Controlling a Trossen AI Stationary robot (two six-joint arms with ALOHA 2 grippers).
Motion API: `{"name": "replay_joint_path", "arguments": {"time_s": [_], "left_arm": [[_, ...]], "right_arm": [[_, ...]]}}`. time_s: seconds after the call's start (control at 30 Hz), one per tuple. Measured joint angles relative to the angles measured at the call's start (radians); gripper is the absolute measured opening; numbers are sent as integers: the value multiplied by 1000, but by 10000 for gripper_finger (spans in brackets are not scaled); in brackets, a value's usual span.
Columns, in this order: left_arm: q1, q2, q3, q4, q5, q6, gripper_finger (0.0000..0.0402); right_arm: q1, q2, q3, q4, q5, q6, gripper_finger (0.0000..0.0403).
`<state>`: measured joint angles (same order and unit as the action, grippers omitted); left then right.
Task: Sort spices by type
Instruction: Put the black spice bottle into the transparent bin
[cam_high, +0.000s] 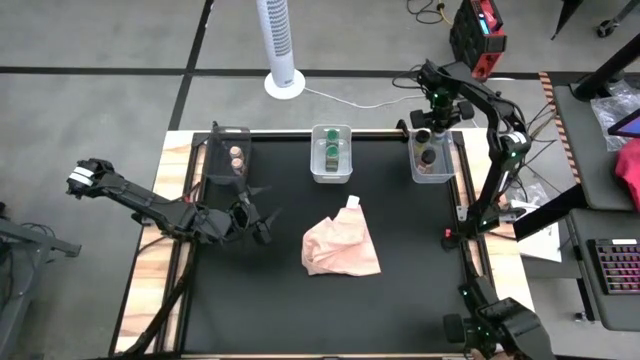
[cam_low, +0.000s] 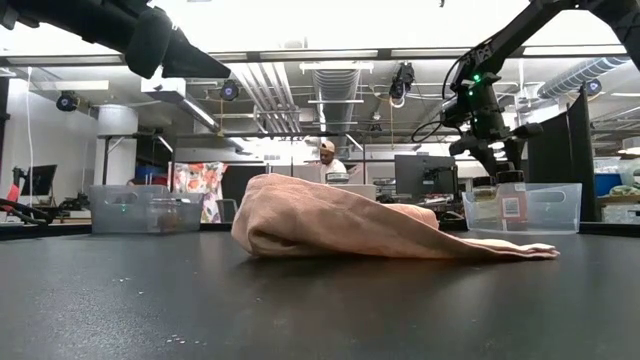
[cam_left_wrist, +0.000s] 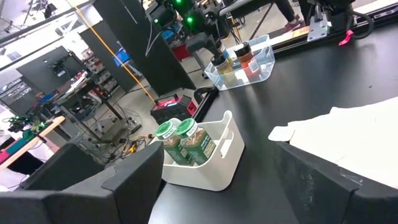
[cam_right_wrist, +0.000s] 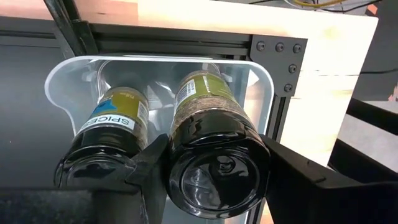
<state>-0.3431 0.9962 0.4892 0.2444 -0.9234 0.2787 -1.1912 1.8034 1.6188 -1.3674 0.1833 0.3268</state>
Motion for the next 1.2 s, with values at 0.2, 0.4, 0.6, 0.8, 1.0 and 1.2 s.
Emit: {"name": "replay_joint_path", "arguments": {"time_s": [0.2, 0.4, 0.6, 0.8, 1.0, 1.2], "left_arm": [[0, 0, 0, 0, 2, 0, 284], [0, 0, -1, 0, 25, 0, 284], [0, 0, -1, -2, 25, 0, 284], [0, 0, -1, -3, 25, 0, 284], [0, 0, -1, -9, 25, 1, 284], [0, 0, -1, -9, 25, 2, 284]], "right_arm": [[0, 0, 0, 1, 0, 3, 197], [0, 0, 4, -11, -18, -5, 197], [-7, 0, 13, -19, -51, -28, 197], [-7, 0, 11, -15, -38, -14, 197], [-4, 6, 11, -18, -23, -4, 197], [-4, 8, 11, -25, -24, -35, 197]]}}
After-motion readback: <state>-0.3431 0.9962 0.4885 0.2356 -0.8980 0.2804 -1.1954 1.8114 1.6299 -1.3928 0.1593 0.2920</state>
